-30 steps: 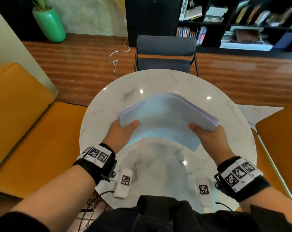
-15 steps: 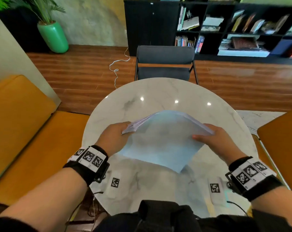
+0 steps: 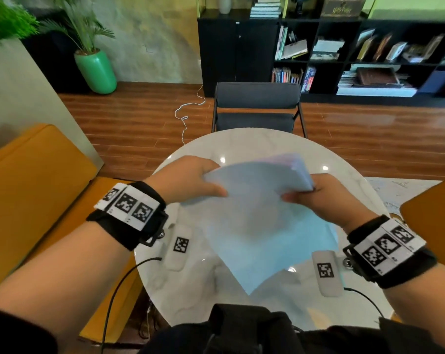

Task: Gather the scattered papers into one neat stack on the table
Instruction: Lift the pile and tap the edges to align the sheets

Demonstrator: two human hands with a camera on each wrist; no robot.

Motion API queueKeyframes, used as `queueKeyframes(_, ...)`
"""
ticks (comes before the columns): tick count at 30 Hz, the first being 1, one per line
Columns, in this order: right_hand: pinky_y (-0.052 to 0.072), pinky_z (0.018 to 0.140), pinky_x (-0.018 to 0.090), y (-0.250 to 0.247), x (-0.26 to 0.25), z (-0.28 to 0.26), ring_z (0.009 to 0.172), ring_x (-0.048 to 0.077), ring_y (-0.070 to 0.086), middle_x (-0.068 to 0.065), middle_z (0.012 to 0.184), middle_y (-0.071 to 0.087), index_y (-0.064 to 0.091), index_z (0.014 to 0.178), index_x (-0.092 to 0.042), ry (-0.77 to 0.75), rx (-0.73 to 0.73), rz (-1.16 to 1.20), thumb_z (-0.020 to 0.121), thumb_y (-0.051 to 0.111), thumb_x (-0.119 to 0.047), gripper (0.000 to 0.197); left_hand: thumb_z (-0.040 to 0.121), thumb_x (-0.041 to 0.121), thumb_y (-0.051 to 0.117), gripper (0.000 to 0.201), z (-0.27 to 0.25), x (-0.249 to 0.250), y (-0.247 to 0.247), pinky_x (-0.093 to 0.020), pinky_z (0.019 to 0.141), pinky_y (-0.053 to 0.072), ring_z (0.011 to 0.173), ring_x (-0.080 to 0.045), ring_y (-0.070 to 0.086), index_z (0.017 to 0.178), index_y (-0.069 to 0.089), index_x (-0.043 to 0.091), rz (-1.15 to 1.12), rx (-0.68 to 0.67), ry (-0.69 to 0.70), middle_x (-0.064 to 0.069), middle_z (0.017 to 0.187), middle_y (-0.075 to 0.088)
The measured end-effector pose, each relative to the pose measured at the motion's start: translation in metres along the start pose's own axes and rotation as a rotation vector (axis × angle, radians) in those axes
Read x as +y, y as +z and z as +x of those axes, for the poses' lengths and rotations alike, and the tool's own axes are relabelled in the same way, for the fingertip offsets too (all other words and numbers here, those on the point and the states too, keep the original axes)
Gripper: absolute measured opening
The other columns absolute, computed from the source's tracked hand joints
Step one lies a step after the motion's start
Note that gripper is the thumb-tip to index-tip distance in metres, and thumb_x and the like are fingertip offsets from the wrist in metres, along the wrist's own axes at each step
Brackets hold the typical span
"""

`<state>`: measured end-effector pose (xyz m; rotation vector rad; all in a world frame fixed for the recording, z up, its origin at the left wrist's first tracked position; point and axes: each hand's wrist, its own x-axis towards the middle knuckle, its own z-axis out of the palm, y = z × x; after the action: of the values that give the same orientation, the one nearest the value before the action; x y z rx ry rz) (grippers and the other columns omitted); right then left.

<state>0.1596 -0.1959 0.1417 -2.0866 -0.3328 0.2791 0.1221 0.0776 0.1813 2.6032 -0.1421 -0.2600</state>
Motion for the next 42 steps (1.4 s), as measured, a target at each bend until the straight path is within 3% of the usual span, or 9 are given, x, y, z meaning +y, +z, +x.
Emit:
queueKeyframes(4,0.056,0.080,0.041,-0.017,0.012,-0.004,0.088,0.036,0.070,0.007,0.084,0.076,0.074,0.079,-0.016,0.079,0.053,0.336,0.063,0.084,-0.016,0.019,0.075,0.035,0.076,0.030,-0.004,-0.028,0.000,-0.042,0.093,0.053,0.095,-0.021,0.069,0.102,0.069,0.024,-0.409,0.115,-0.063,0.002,0.100,0.075)
queueKeyframes(7,0.055,0.083,0.043,-0.018,0.024,-0.002,0.093,0.035,0.070,0.014,0.098,0.075,0.077,0.090,-0.011,0.046,0.020,0.582,0.040,0.094,-0.030,0.057,0.077,0.016,0.072,0.036,-0.003,-0.031,0.022,-0.034,0.091,0.056,0.100,-0.018,0.071,0.112,0.065,0.022,-1.066,0.022,-0.009,0.001,0.108,0.075)
queueKeyframes(11,0.058,0.073,0.036,-0.012,0.028,-0.002,0.087,0.029,0.073,0.014,0.096,0.076,0.075,0.095,-0.005,0.055,-0.100,0.786,0.054,0.084,-0.013,0.043,0.080,0.009,0.058,0.040,-0.007,-0.022,0.054,-0.032,0.078,0.059,0.093,-0.020,0.072,0.119,0.060,0.012,-1.428,-0.178,-0.081,-0.005,0.104,0.075)
queueKeyframes(19,0.053,0.091,0.049,0.012,0.043,-0.003,0.099,0.036,0.069,0.021,0.113,0.070,0.066,0.112,0.001,0.331,-0.107,0.492,0.074,0.073,-0.001,0.039,0.093,0.012,0.056,0.029,-0.004,-0.018,0.100,-0.046,0.100,0.048,0.109,-0.032,0.065,0.120,0.061,0.003,-1.203,-0.087,-0.395,-0.017,0.121,0.067)
queueKeyframes(26,0.057,0.075,0.028,0.014,0.008,-0.019,0.073,0.001,0.068,-0.015,0.076,0.074,0.074,0.072,-0.031,-0.039,0.333,0.299,0.074,0.080,-0.013,0.019,0.093,0.025,0.057,0.011,-0.017,0.009,0.072,-0.010,0.068,0.051,0.082,0.007,0.067,0.098,0.065,0.030,-0.952,0.355,-0.158,0.016,0.094,0.070)
queueKeyframes(31,0.055,0.068,0.019,0.023,0.031,-0.041,0.076,-0.005,0.067,-0.018,0.081,0.074,0.071,0.084,-0.033,-0.005,0.285,0.229,0.074,0.079,-0.015,0.023,0.092,0.020,0.058,0.023,-0.038,-0.007,0.095,-0.003,0.075,0.048,0.083,0.020,0.061,0.092,0.059,0.043,-0.900,0.269,-0.123,0.026,0.097,0.064)
queueKeyframes(34,0.053,0.070,0.027,0.049,0.071,-0.045,0.080,0.010,0.069,0.001,0.090,0.074,0.074,0.089,-0.018,0.270,0.180,0.260,0.073,0.080,-0.011,0.019,0.093,0.023,0.057,0.014,-0.040,-0.024,0.146,-0.014,0.080,0.047,0.102,-0.001,0.067,0.096,0.062,0.036,-0.879,0.088,-0.308,0.010,0.103,0.069)
queueKeyframes(37,0.052,0.063,0.015,0.059,0.078,-0.043,0.073,0.008,0.066,0.006,0.090,0.072,0.072,0.087,-0.015,0.316,0.198,0.257,0.072,0.080,-0.007,0.018,0.091,0.024,0.060,0.011,-0.036,-0.026,0.158,-0.023,0.085,0.044,0.105,-0.016,0.065,0.102,0.063,0.026,-0.889,0.098,-0.413,0.002,0.107,0.069)
queueKeyframes(42,0.053,0.065,0.018,0.038,0.056,-0.037,0.071,0.001,0.064,-0.009,0.080,0.071,0.071,0.077,-0.027,0.117,0.252,0.263,0.072,0.080,-0.009,0.021,0.089,0.016,0.063,0.020,-0.027,-0.035,0.140,0.003,0.065,0.043,0.073,0.019,0.062,0.086,0.063,0.035,-0.947,0.219,-0.361,0.032,0.076,0.066)
